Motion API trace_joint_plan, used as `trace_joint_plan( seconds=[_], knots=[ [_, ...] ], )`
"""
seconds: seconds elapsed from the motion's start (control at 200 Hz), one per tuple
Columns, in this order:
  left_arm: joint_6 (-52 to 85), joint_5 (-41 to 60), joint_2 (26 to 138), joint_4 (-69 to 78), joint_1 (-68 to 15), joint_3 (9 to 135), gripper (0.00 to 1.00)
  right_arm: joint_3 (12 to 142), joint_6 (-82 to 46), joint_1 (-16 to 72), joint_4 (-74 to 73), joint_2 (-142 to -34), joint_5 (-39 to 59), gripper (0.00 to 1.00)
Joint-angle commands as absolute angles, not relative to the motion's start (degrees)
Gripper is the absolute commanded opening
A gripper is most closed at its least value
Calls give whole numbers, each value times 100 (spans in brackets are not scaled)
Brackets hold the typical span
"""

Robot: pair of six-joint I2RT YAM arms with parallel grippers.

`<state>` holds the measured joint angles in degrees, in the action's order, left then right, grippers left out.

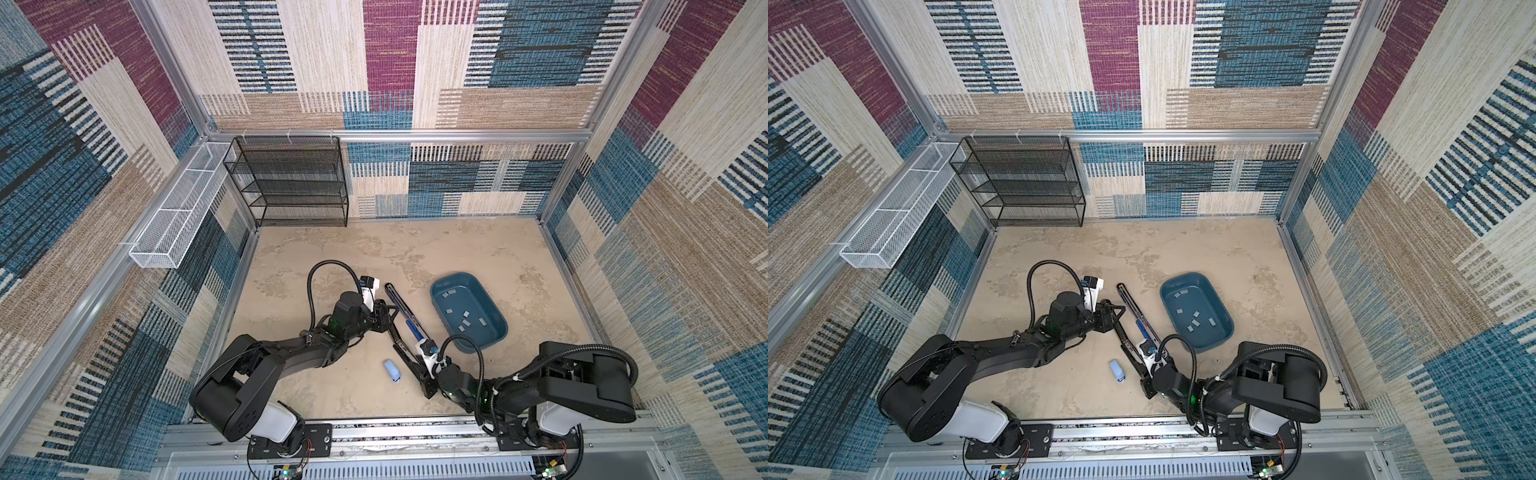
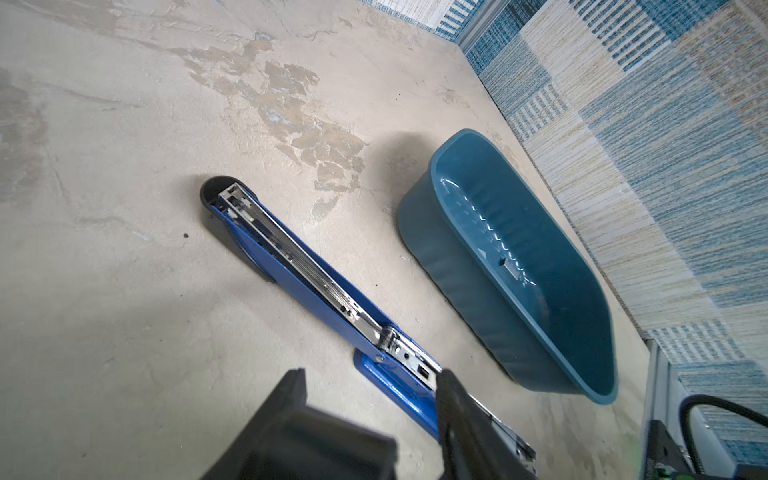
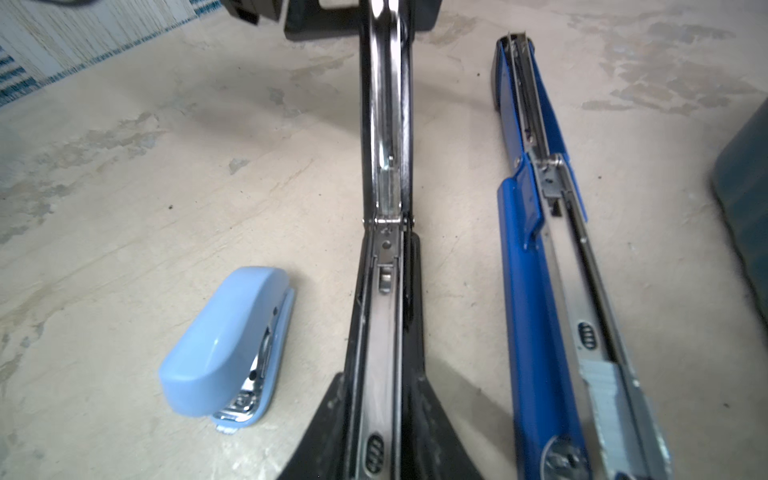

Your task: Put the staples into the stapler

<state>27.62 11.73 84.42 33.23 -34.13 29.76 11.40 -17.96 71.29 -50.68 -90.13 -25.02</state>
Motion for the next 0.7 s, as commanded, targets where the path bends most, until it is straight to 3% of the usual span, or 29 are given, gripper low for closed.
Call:
trace_joint_plan(
  seconds=[0.0, 0.29, 0.691],
  knots=[
    [2351, 770, 8367, 3708, -3488, 2903, 54, 958, -1757, 7137, -5663, -8889, -2500, 34],
    [2137, 507, 8255, 3727, -3576, 2791, 54, 433, -1736, 7253, -6058, -8546, -2453, 50],
    [2109, 483, 8200, 3708, -3619, 2786, 54, 243, -1776, 7655, -6377, -8747, -2950, 49]
  ],
)
